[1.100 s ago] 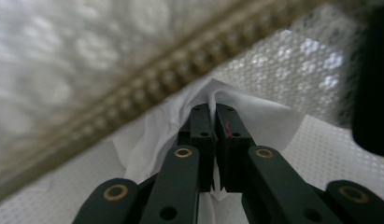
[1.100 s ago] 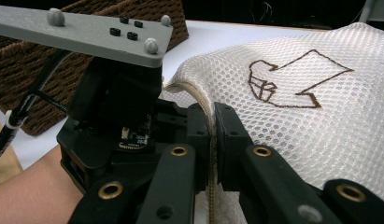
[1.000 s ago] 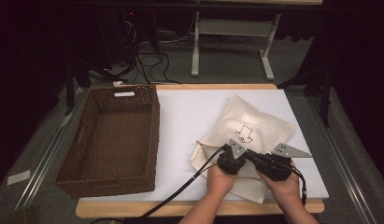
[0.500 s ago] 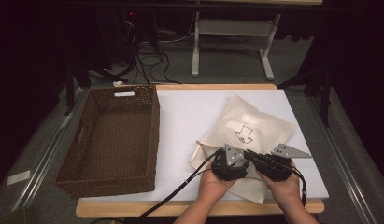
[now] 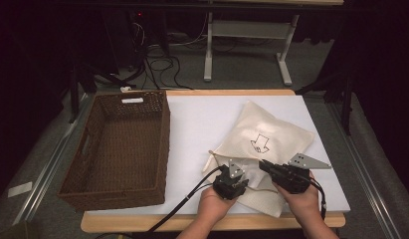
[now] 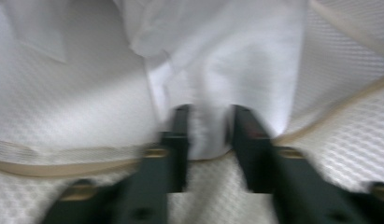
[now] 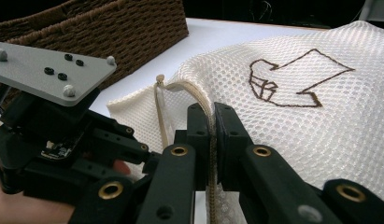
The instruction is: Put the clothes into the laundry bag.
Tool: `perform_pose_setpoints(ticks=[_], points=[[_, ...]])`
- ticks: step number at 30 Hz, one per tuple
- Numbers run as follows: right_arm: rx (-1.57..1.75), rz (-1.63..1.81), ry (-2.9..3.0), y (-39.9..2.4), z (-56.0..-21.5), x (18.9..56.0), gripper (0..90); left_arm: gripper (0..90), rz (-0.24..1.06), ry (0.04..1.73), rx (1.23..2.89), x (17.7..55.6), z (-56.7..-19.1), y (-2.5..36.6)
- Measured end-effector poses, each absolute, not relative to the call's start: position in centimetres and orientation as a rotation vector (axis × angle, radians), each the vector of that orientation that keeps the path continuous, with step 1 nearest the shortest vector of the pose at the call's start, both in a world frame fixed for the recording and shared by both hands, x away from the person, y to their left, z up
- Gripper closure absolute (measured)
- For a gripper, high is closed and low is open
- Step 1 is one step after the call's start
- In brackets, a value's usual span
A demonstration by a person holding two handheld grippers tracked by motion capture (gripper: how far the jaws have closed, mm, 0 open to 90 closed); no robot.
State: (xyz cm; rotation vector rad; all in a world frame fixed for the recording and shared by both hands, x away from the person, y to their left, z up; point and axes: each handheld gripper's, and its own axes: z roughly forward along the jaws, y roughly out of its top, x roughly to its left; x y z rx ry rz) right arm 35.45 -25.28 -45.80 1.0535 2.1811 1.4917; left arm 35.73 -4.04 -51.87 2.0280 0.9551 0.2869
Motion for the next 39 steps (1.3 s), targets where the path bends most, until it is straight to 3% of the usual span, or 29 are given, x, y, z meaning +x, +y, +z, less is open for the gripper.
perform_pose_setpoints(ticks=[1, 3, 17, 23, 32, 39], points=[[1.051, 1.493, 2.18, -25.3, -45.8, 35.5, 86.8, 87.5, 0.301, 0.959, 2.026, 35.8, -51.7, -4.2], [1.055, 1.494, 2.179, -25.3, -45.8, 35.5, 86.8, 89.3, 0.354, 0.952, 2.007, 36.1, -51.4, -4.7], [1.054, 1.491, 2.182, -25.4, -46.0, 35.5, 86.9, 85.2, 0.42, 0.979, 1.996, 38.2, -51.8, -8.3], [1.055, 1.491, 2.181, -25.3, -45.9, 35.5, 86.8, 74.6, 0.415, 0.975, 2.014, 38.3, -51.8, -8.5], [1.054, 1.491, 2.182, -25.3, -45.9, 35.5, 86.8, 48.6, 0.423, 0.986, 2.013, 38.2, -51.8, -8.5], [1.049, 1.484, 2.188, -25.3, -46.0, 35.5, 86.9, 43.1, 0.41, 0.965, 2.001, 37.8, -51.7, -8.1]])
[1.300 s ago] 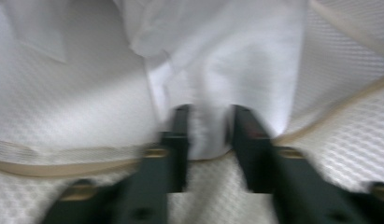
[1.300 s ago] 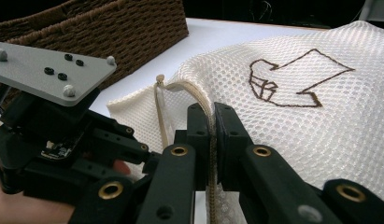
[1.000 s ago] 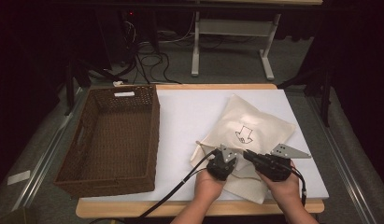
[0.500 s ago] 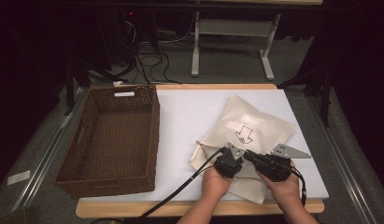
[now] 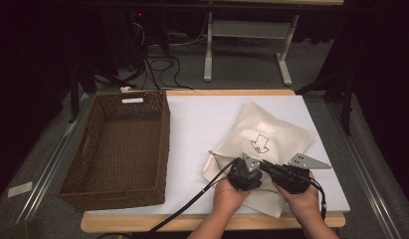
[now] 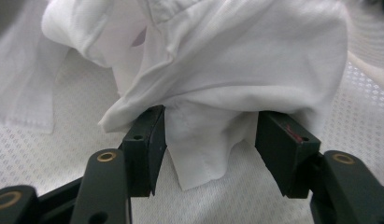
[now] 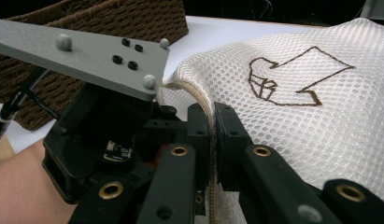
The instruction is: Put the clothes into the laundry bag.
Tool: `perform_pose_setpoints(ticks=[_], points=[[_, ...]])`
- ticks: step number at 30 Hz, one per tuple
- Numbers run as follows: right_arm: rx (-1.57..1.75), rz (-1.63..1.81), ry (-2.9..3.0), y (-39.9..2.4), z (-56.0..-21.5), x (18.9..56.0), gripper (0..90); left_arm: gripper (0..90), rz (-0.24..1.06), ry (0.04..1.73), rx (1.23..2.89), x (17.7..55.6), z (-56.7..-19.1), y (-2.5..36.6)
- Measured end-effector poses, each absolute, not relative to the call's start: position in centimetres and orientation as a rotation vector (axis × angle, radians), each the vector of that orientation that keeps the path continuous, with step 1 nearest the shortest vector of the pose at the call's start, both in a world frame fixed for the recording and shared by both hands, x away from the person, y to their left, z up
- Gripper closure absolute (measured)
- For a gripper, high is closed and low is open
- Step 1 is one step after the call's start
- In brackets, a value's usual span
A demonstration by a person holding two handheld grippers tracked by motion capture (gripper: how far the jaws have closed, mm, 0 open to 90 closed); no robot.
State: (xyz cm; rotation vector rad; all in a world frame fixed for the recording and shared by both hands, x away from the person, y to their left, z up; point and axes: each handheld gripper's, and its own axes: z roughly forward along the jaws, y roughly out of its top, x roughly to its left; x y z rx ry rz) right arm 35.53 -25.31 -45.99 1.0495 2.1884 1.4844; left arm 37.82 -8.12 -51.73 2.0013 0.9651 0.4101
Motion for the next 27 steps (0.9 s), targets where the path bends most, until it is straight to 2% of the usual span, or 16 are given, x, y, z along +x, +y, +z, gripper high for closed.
perform_pose_setpoints(ticks=[17, 27], points=[[1.123, 1.38, 2.31, -24.7, -47.9, 36.4, 86.8, 43.8, 0.417, 0.915, 2.02, 36.2, -51.8, -6.6], [1.15, 1.272, 2.399, -24.3, -49.0, 36.7, 86.7, 43.7, 0.452, 0.864, 2.021, 32.4, -49.7, -1.0]])
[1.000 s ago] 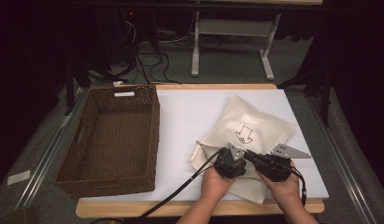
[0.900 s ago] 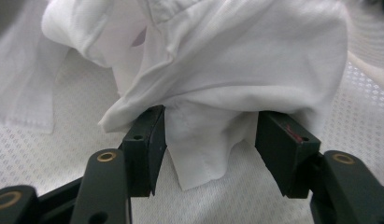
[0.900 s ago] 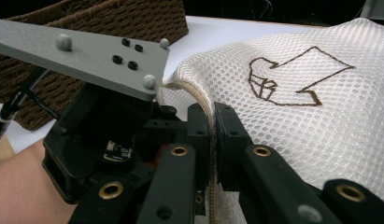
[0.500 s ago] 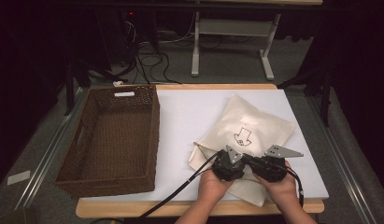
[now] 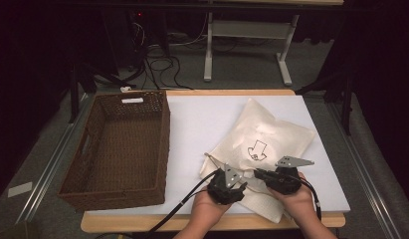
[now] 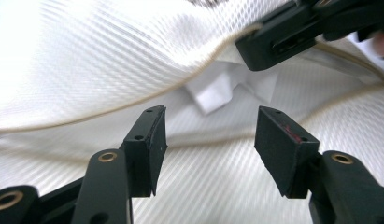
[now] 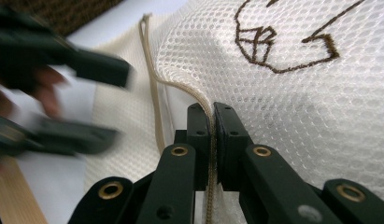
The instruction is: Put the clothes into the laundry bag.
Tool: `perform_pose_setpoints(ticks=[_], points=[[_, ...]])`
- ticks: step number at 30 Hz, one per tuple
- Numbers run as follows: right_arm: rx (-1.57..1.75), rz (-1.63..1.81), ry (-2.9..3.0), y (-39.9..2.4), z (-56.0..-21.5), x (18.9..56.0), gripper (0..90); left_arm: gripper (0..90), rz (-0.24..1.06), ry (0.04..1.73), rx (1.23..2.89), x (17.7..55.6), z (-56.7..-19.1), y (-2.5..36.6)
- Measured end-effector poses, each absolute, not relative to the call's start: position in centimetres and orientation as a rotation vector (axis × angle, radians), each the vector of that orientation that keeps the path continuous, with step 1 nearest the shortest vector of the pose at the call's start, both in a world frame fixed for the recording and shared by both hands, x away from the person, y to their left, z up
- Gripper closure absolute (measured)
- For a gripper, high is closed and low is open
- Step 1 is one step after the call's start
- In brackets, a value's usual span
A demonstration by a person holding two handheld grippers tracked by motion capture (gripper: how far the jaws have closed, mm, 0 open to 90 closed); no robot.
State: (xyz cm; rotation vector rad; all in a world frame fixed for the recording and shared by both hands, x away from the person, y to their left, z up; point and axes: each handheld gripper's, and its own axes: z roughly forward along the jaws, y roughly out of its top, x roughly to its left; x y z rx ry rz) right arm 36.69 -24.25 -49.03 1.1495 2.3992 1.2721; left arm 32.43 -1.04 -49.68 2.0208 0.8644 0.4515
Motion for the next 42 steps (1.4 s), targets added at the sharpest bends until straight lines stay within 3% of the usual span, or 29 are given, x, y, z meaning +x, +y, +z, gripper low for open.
perform_pose_setpoints(ticks=[11, 28, 42], points=[[1.065, 1.006, 2.537, -23.0, -50.8, 36.1, 87.6, 44.4, 0.523, 0.934, 1.916, 30.5, -49.4, 4.8], [1.071, 0.991, 2.533, -27.5, -50.4, 33.8, 86.8, 43.3, 0.559, 0.902, 1.837, 30.5, -49.3, 5.1], [1.101, 1.223, 2.407, -28.8, -48.1, 32.8, 69.0, 44.1, 0.563, 0.982, 1.92, 32.2, -51.2, 4.7]])
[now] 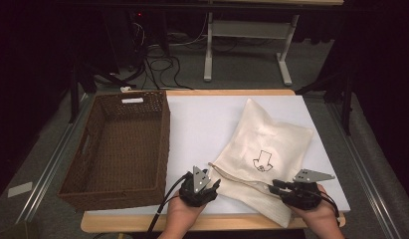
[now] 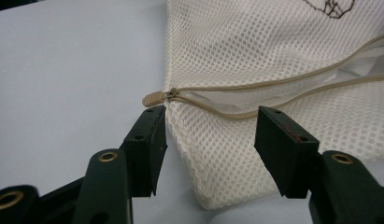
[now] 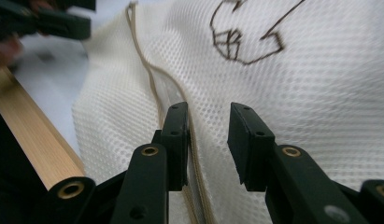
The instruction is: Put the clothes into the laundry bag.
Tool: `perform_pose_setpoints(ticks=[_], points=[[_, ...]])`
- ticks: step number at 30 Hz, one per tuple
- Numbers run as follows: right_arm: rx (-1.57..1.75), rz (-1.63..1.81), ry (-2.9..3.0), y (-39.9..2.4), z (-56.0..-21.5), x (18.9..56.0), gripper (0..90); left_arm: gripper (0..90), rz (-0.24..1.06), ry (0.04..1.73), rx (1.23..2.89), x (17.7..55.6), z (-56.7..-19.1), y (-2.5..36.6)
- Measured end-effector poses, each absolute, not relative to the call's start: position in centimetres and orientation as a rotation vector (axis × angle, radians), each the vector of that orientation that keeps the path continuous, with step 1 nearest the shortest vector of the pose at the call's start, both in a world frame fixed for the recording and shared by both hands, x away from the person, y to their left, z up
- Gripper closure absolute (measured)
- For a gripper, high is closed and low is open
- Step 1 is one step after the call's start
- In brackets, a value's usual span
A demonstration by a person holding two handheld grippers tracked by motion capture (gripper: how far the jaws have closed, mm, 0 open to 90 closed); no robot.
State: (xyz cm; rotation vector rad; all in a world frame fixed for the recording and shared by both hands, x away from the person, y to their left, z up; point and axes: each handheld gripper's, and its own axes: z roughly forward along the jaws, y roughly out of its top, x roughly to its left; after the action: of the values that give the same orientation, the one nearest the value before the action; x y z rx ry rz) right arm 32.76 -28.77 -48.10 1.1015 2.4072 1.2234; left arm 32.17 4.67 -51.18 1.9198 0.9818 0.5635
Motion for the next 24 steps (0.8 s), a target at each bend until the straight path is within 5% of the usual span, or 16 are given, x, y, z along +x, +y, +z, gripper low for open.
perform_pose_setpoints(ticks=[6, 12, 16, 20, 24], points=[[1.194, 1.274, 2.227, -31.2, -46.8, 32.1, 61.8, 45.5, 0.565, 1.004, 1.939, 32.9, -51.4, 4.5], [1.39, 1.152, 2.076, -34.1, -47.6, 32.4, 37.6, 49.0, 0.552, 1.031, 1.952, 33.6, -51.6, 4.1], [1.477, 1.091, 2.095, -34.7, -49.0, 33.0, 30.8, 57.4, 0.514, 1.087, 1.976, 34.2, -51.9, 3.9], [1.492, 1.046, 2.15, -34.0, -50.0, 33.4, 33.0, 76.2, 0.521, 1.114, 1.968, 34.3, -51.7, 4.2], [1.468, 1.025, 2.207, -33.4, -50.4, 33.7, 51.4, 86.0, 0.534, 1.12, 1.96, 34.3, -51.4, 4.5]])
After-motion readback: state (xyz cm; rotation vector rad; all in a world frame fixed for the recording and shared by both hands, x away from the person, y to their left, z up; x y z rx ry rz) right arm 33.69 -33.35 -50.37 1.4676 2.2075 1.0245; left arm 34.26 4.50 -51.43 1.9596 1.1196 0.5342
